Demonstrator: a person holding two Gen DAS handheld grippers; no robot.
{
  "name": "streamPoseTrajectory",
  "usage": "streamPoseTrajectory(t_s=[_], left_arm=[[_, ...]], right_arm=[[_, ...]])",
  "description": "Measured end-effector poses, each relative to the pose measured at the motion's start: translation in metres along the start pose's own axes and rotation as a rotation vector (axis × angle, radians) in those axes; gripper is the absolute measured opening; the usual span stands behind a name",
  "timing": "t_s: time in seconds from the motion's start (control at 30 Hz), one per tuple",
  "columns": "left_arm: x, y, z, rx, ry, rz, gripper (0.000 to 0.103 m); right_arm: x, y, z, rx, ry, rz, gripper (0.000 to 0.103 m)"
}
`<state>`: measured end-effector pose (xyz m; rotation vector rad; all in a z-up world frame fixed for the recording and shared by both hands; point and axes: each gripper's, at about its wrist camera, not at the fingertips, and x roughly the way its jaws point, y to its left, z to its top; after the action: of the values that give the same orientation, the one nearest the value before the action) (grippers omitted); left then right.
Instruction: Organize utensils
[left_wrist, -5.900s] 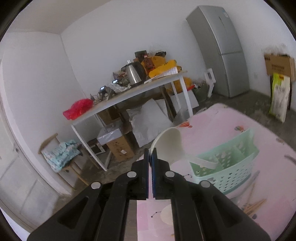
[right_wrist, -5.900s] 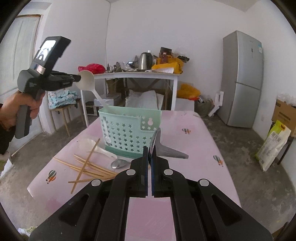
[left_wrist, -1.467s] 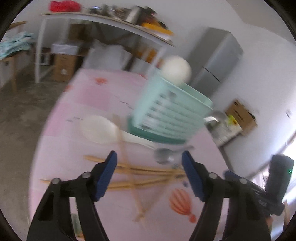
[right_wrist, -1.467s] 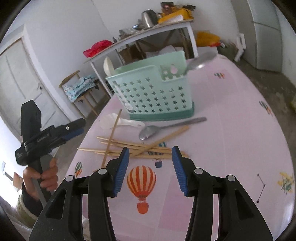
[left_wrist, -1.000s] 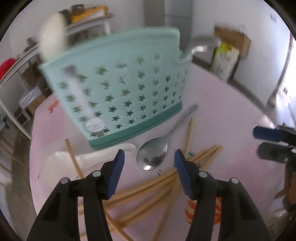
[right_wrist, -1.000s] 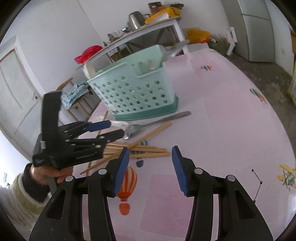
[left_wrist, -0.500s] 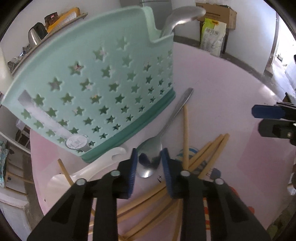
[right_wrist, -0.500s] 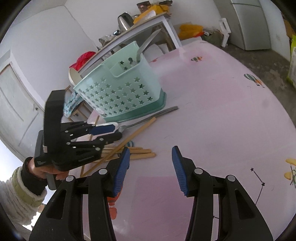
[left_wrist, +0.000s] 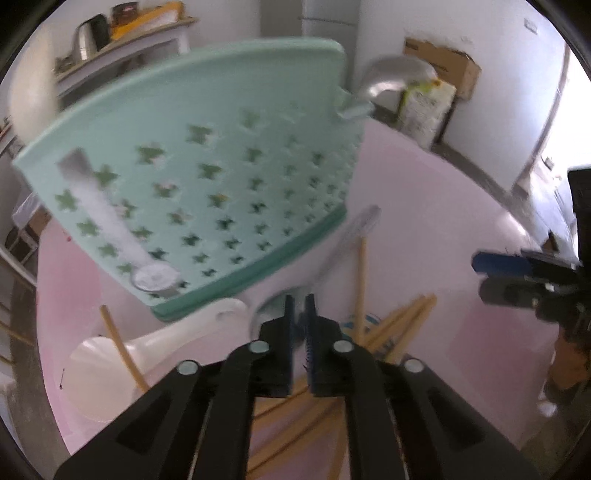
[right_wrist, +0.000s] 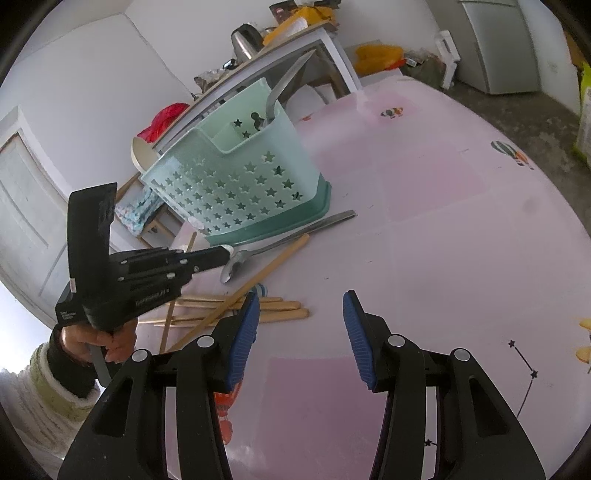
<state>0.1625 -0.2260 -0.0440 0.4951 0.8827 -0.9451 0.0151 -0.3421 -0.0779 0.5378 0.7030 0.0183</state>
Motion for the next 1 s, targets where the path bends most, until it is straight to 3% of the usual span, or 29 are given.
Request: streamPoseTrajectory(t_s=[0.07,0.17,0.27,0.3,0.37,0.53,0.63,0.73,0.8,1.0], left_arm=[[0.006,-0.007,-0.003,0.052,0.029,0.045,0.041],[0.011,-0.012,-0.007,0.110,0.041,0.106,0.045],[0.012,-0.012,-0.005,0.100,0.062,0.096,0.045],[0.013,-0.011,-0.005,0.094,0.068,0.087,0.044],[0.017,-0.007,0.002,0.083,0.079,0.081,0.032],[0.000,0.005,0.010,0.092,0.072,0.065,0.020],[-0.009,0.020,0.014,0.022,0.059,0.014,0.013],[-0.016,0.028,0.012,-0.014,0.045,0.038,0.004],[-0.017,0.035,0.008,-0.059,0.033,0.023,0.004],[-0.019,0.027,-0.003,-0.039,0.010,0.042,0.005]], right_arm=[[0.001,0.000,0.000,0.000,0.001,0.003,0.046],[0.002,0.000,-0.001,0.002,0.003,0.009,0.046],[0.002,-0.002,-0.001,0.010,0.003,0.013,0.046],[0.002,-0.003,-0.002,0.015,0.003,0.015,0.046],[0.001,-0.005,-0.002,0.022,0.002,0.018,0.046],[0.001,-0.008,-0.002,0.030,0.000,0.020,0.046],[0.001,-0.009,-0.002,0.035,-0.001,0.023,0.046],[0.001,-0.009,-0.002,0.037,-0.001,0.026,0.046],[0.001,-0.008,-0.002,0.035,-0.001,0.026,0.046],[0.001,-0.008,0.000,0.035,-0.003,0.023,0.046]])
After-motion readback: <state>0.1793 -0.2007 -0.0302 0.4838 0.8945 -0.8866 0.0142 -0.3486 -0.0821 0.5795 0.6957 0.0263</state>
